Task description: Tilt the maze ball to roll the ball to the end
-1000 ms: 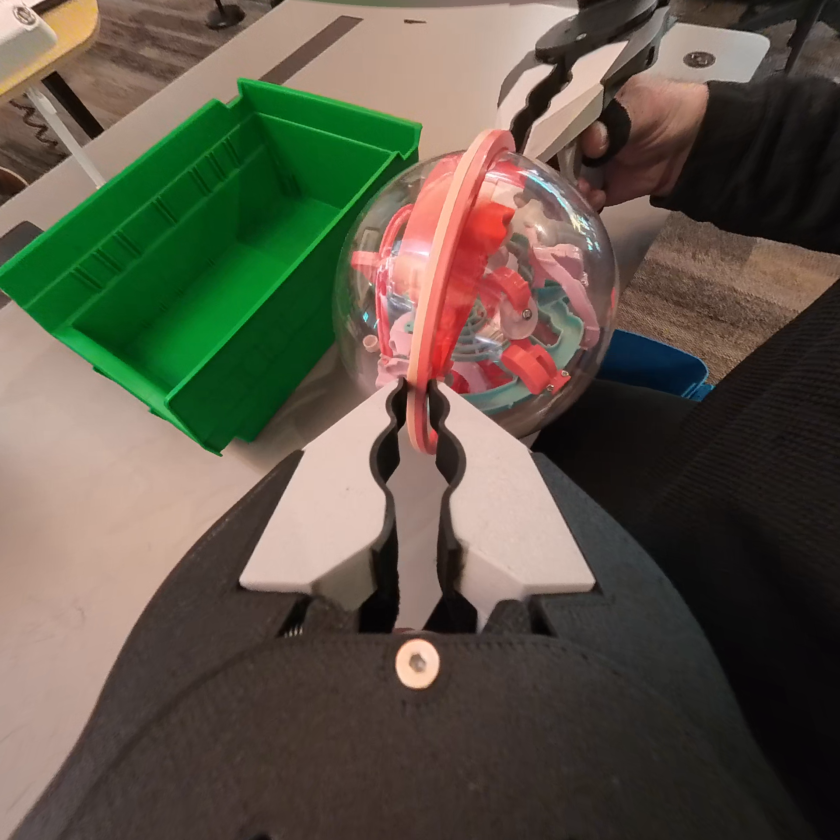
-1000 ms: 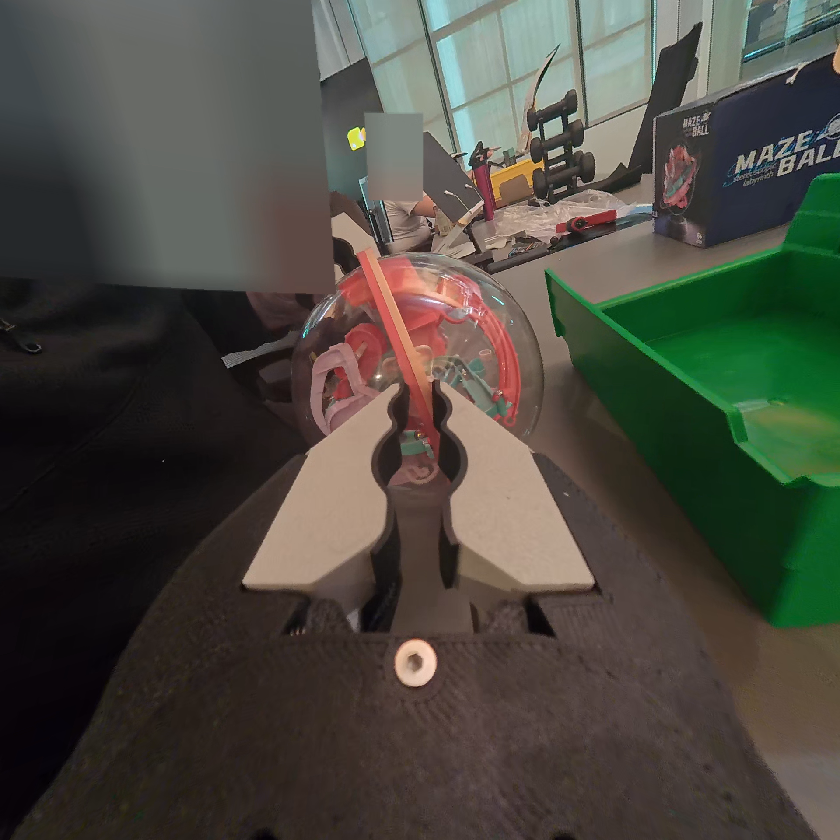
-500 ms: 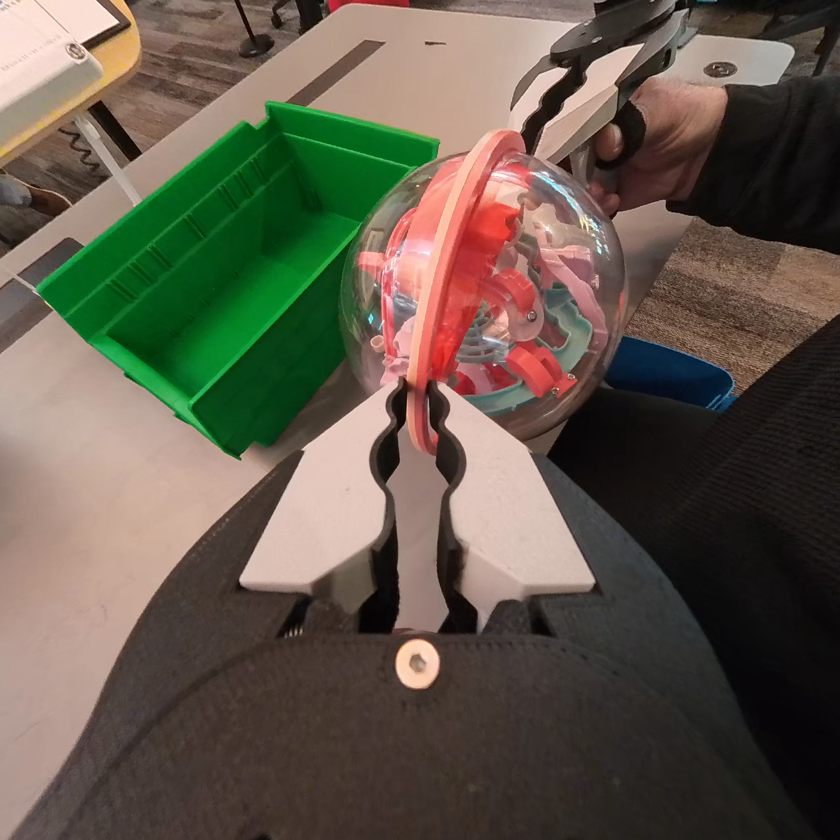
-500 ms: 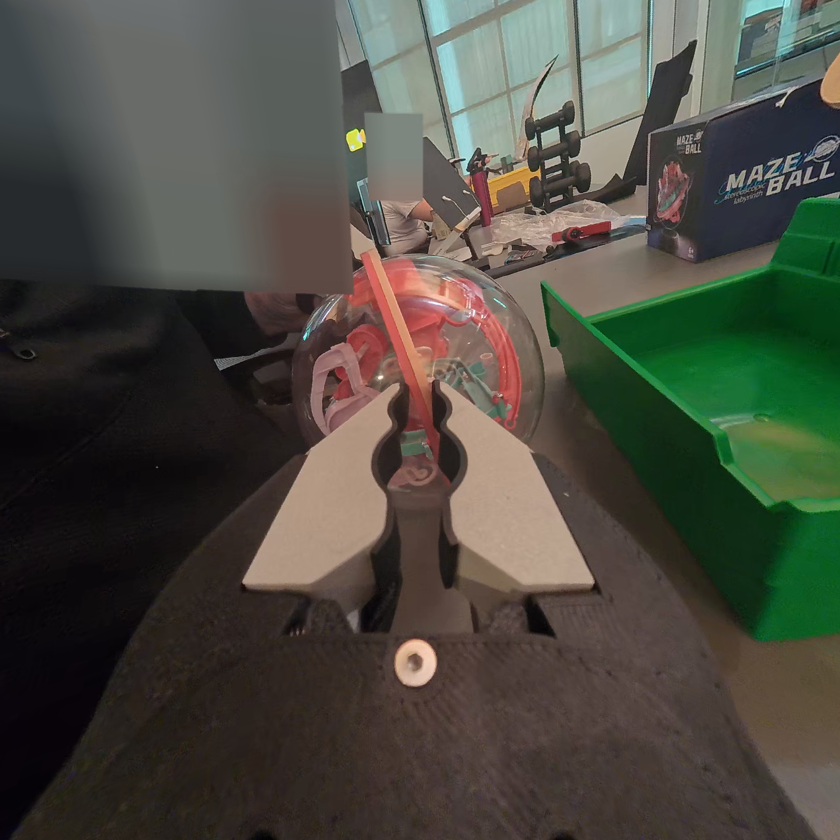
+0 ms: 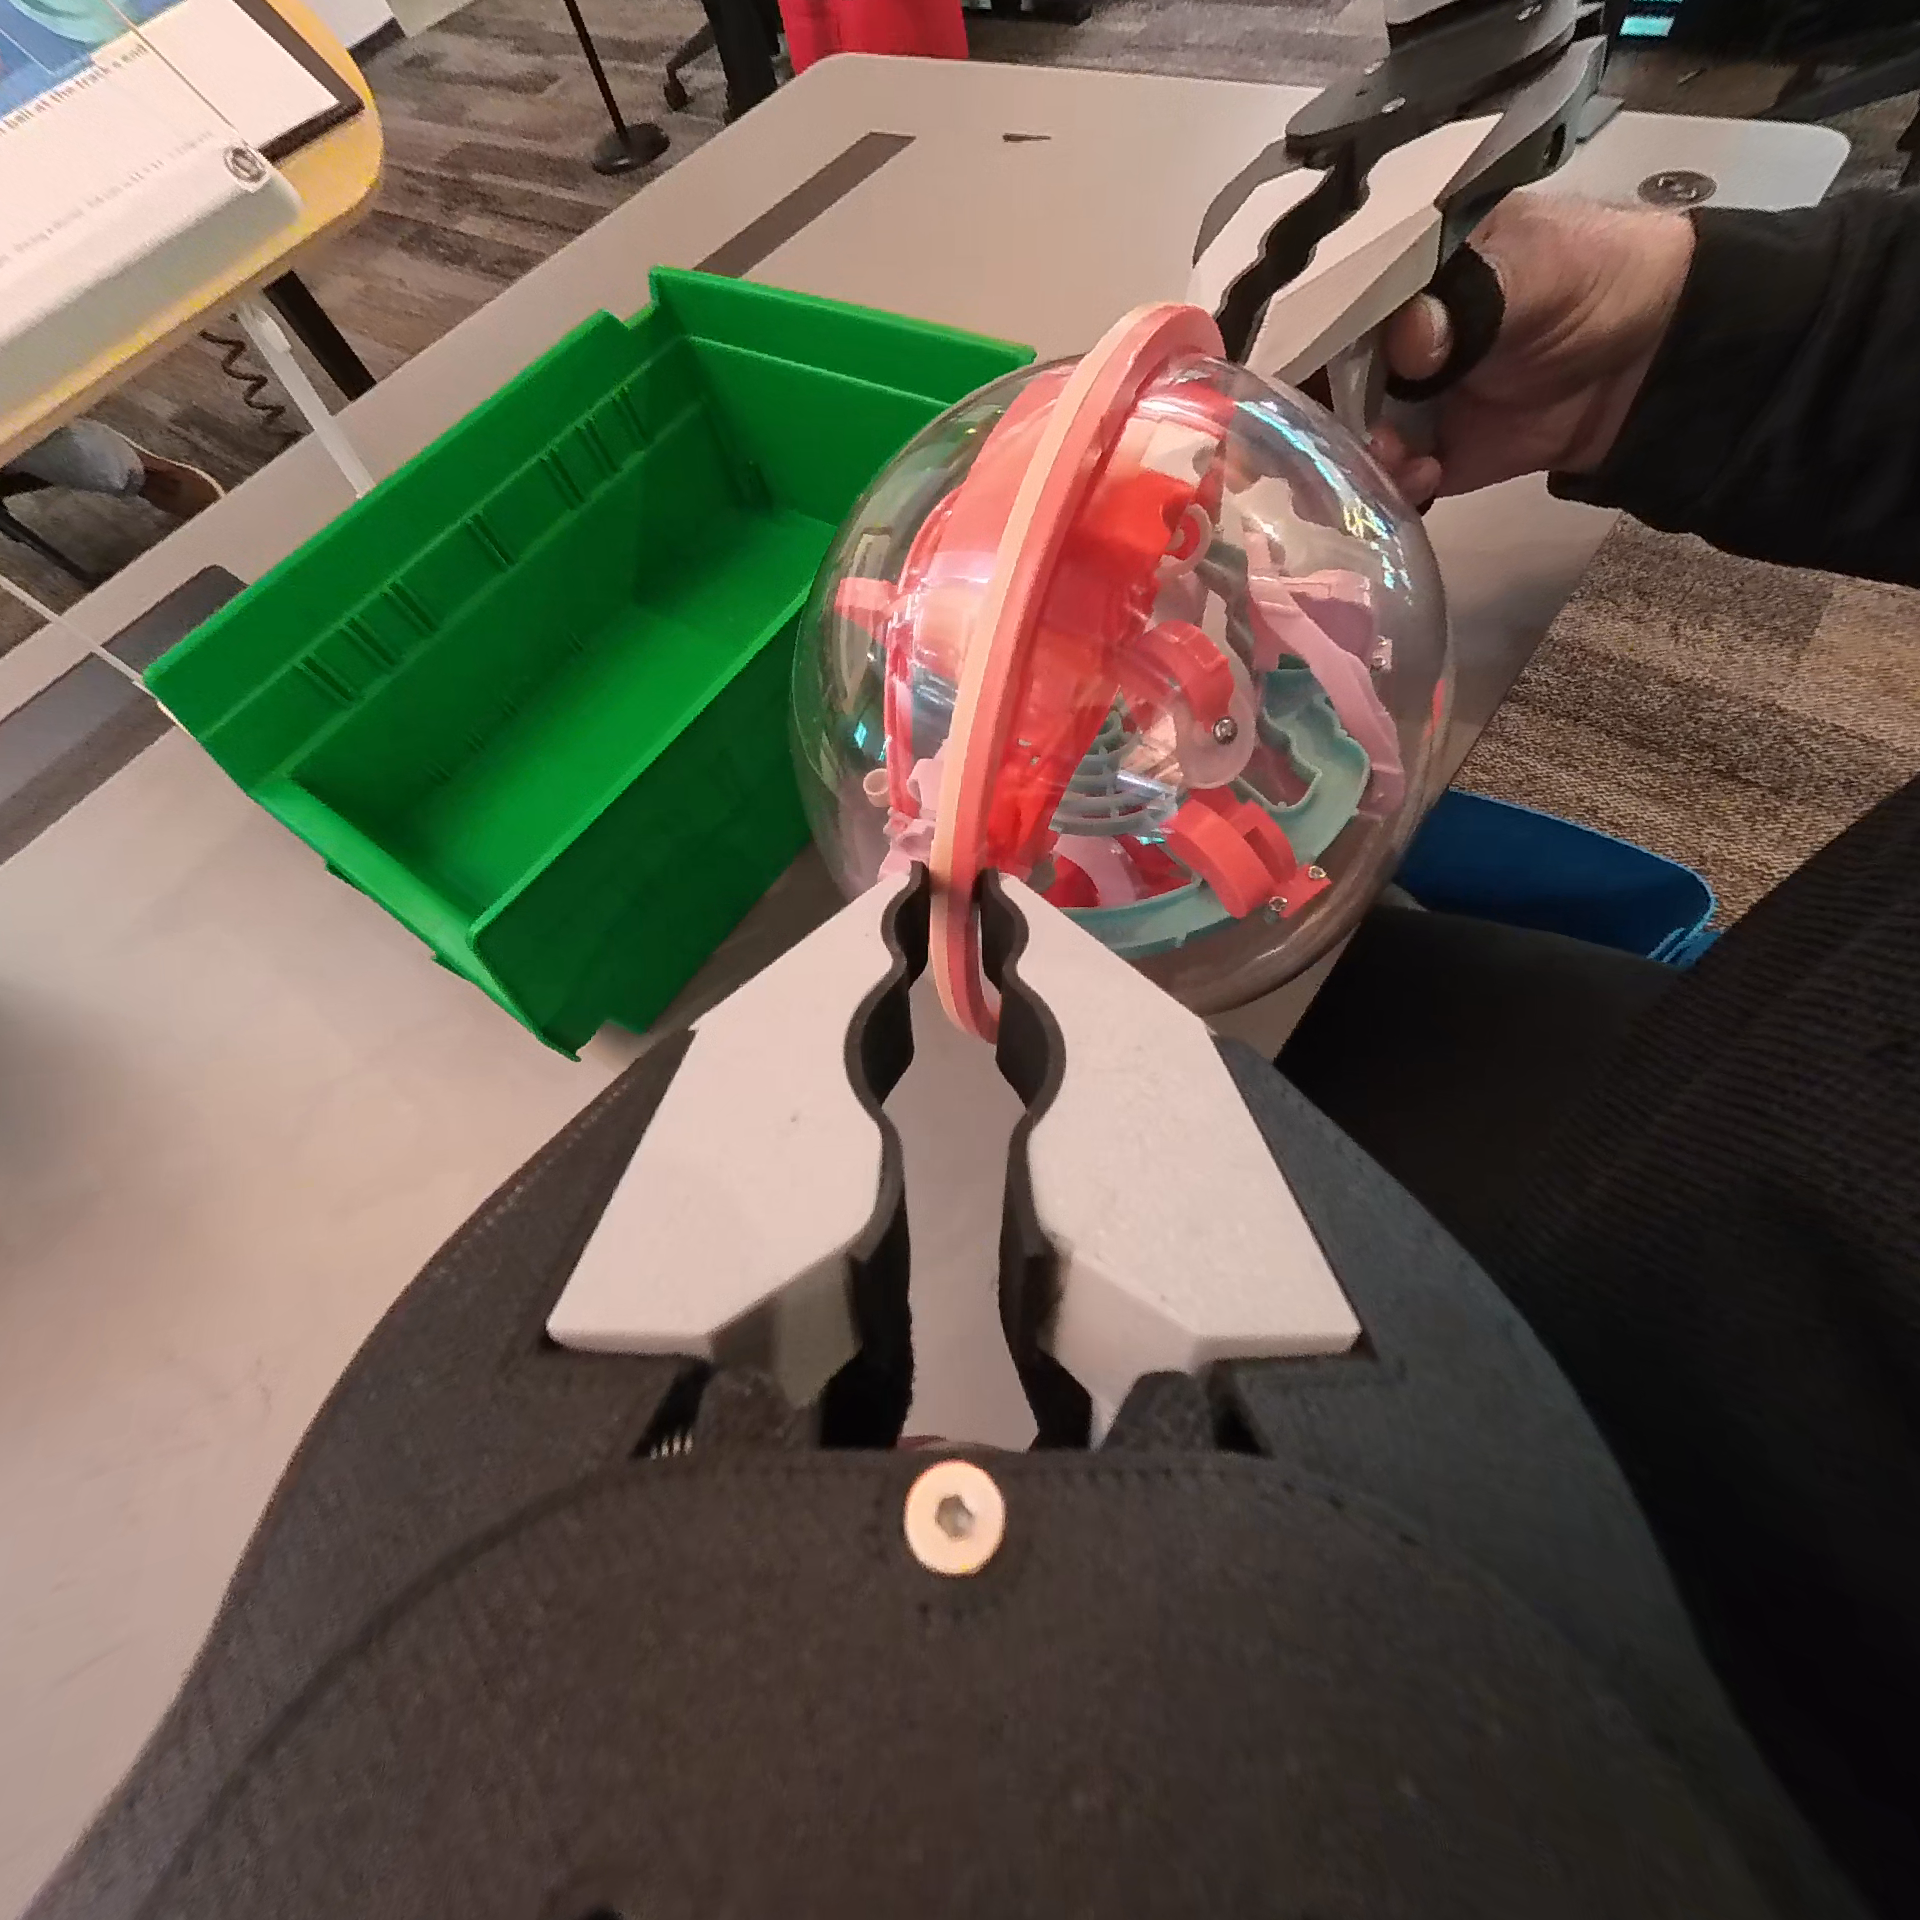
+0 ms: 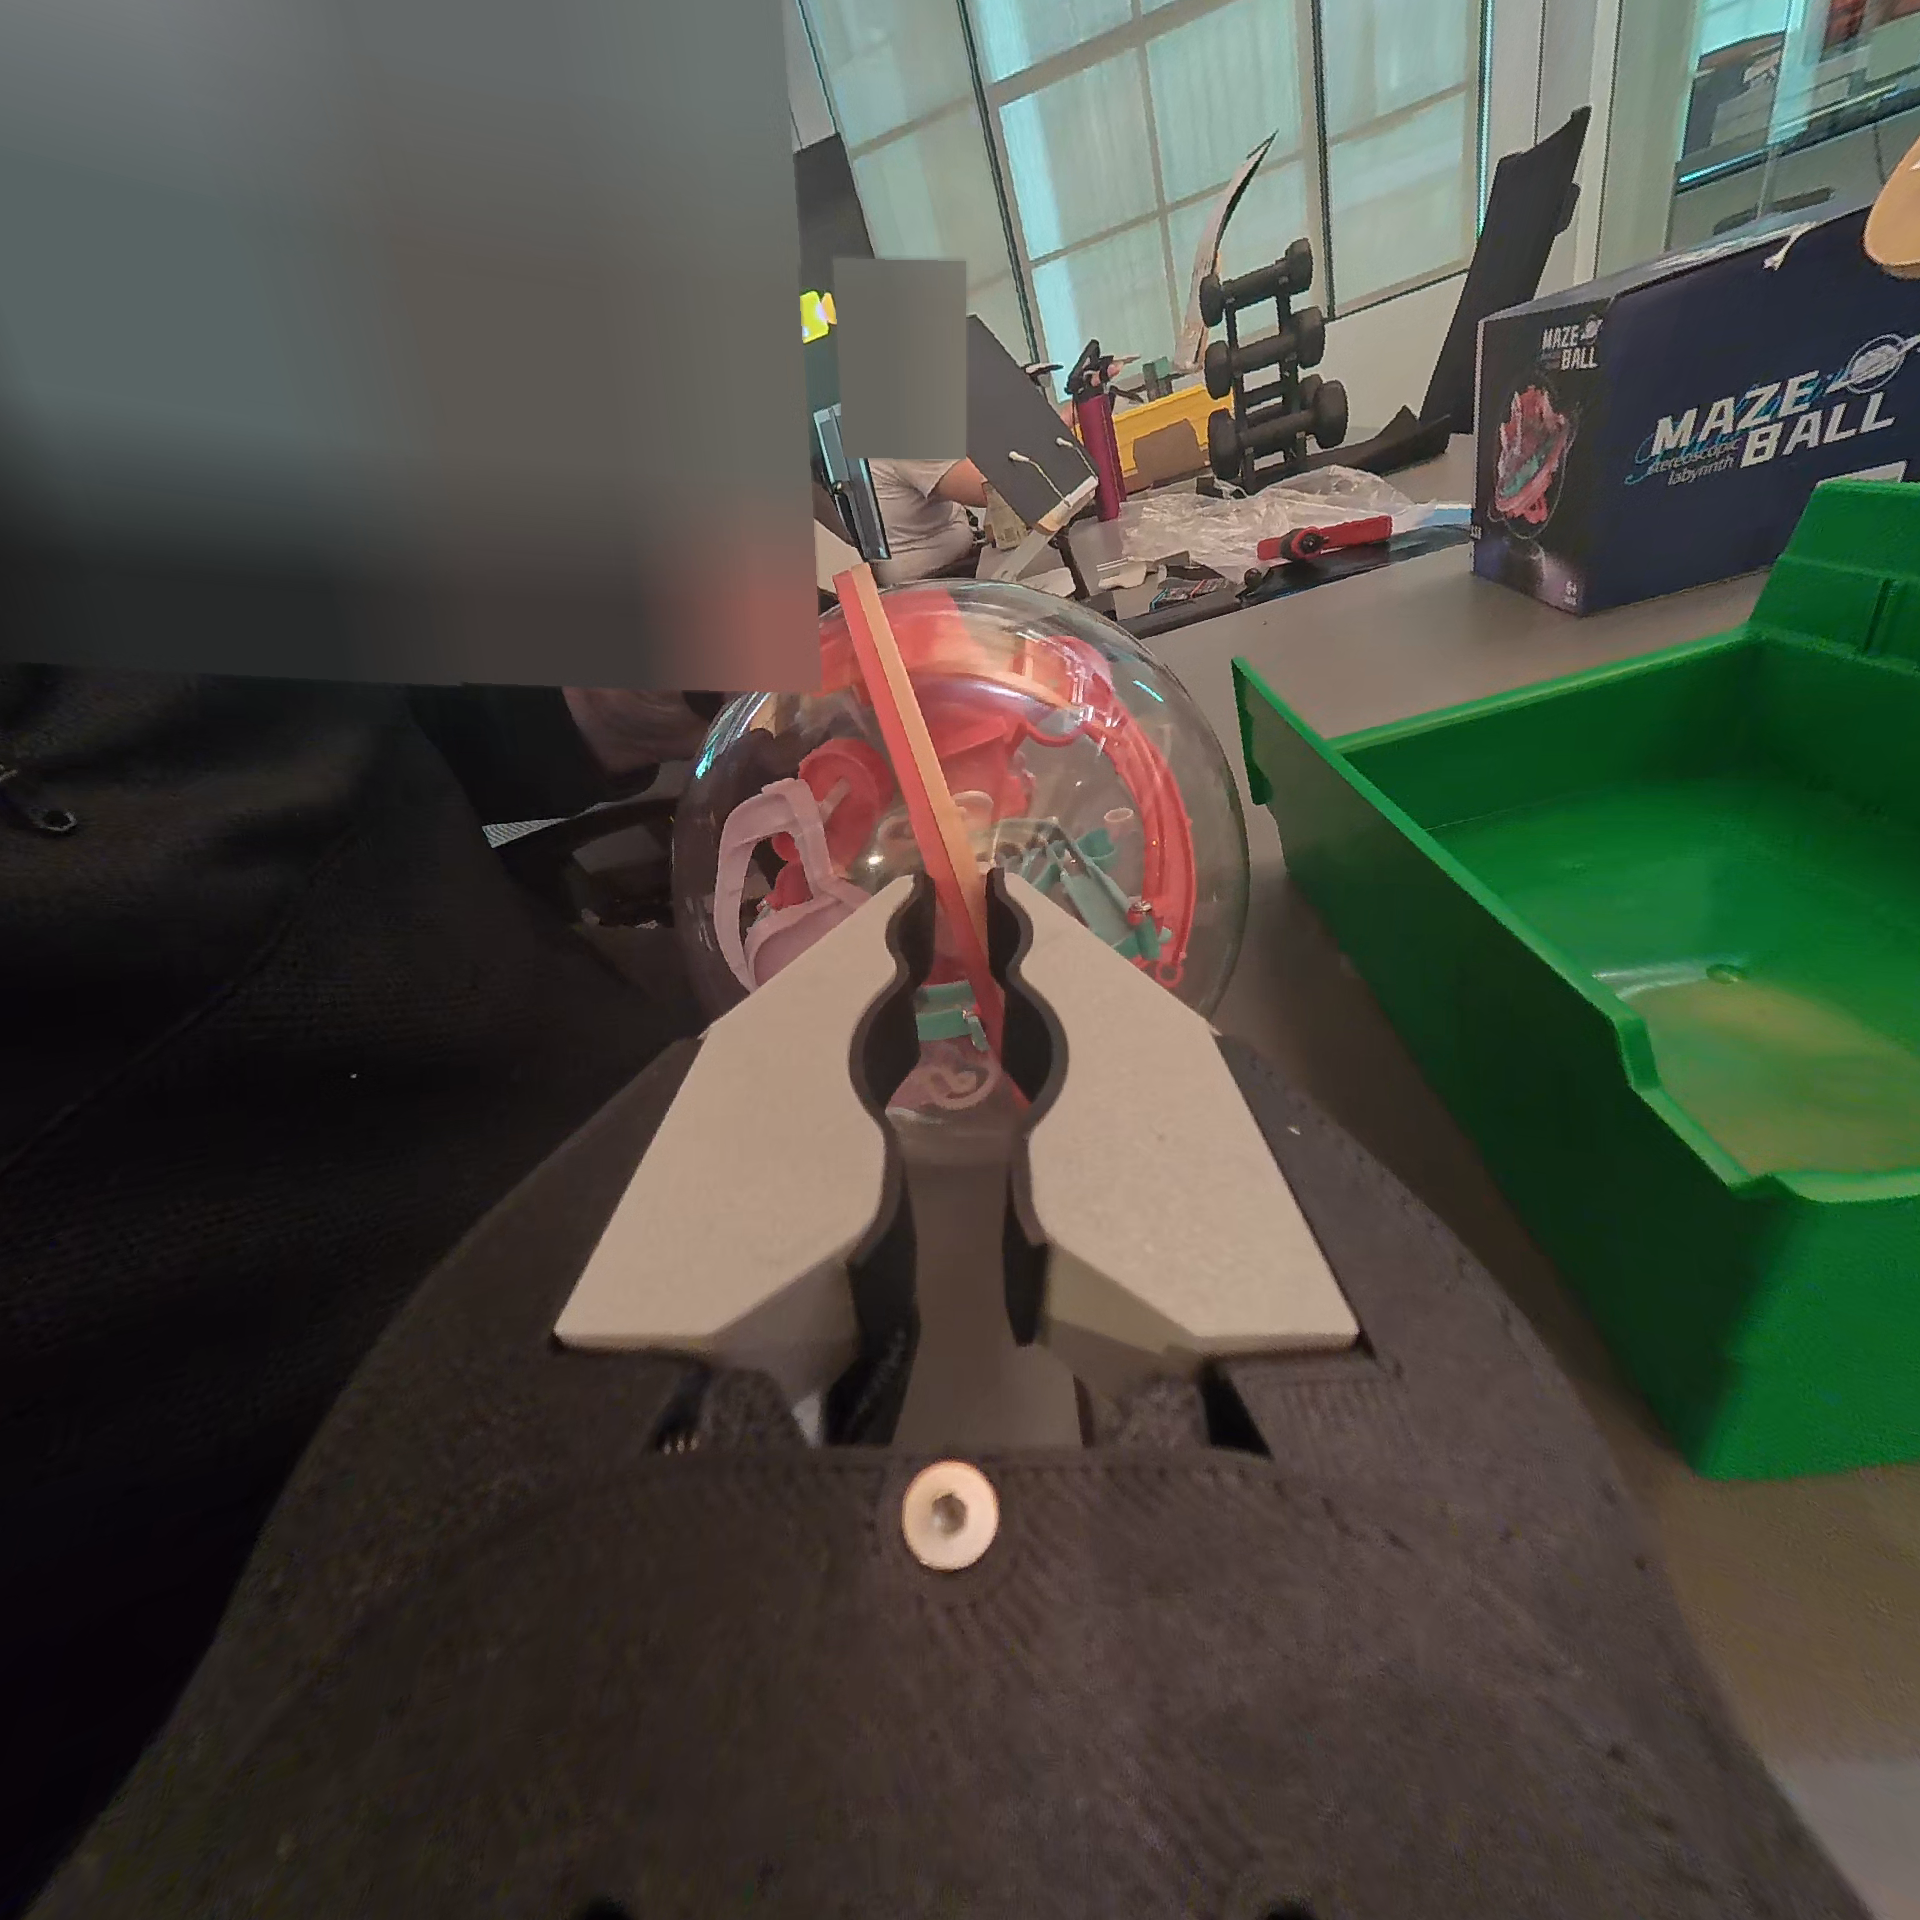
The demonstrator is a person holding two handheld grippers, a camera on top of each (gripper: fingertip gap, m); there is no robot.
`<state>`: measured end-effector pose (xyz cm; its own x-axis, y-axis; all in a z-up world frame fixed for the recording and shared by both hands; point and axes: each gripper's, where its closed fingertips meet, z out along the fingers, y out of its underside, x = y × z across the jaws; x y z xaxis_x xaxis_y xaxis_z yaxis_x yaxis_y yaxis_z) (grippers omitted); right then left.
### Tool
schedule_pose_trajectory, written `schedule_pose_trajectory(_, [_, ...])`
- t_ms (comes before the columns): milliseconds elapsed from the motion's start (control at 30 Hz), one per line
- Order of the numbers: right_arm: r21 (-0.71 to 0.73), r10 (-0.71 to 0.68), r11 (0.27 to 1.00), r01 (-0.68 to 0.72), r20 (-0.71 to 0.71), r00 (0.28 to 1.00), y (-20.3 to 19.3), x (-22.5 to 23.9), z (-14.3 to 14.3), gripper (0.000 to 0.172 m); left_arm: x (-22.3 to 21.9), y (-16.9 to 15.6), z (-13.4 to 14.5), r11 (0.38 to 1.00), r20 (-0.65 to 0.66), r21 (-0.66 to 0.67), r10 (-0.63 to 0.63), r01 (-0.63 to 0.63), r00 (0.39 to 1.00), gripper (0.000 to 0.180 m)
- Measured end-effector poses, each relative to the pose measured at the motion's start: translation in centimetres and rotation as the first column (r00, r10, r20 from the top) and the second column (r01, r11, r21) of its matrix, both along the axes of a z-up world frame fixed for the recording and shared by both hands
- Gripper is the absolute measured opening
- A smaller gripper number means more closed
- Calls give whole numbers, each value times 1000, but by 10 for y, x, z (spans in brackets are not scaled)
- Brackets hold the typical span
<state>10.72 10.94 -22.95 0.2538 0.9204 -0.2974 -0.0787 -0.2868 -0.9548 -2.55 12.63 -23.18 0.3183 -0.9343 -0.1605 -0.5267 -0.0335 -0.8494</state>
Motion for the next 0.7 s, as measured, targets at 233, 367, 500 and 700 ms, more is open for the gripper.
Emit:
schedule_pose_trajectory(233, [8,-5,1000,5,-13,1000,1,0,1,9,0,2,6,1000,1,25,5,-5,1000,7])
schedule_pose_trajectory(367, [22,-7,1000,8,-16,1000,1,0,2,9,0,4,8,999,-12,51,-2,2,1000,7])
schedule_pose_trajectory(500, [31,-13,999,13,-15,1000,2,0,3,9,0,5,11,998,-13,67,-5,5,1000,7])
schedule_pose_trajectory(700, [35,-16,999,17,-13,1000,2,0,5,9,1,7,13,997,-8,82,-1,2,1000,7])
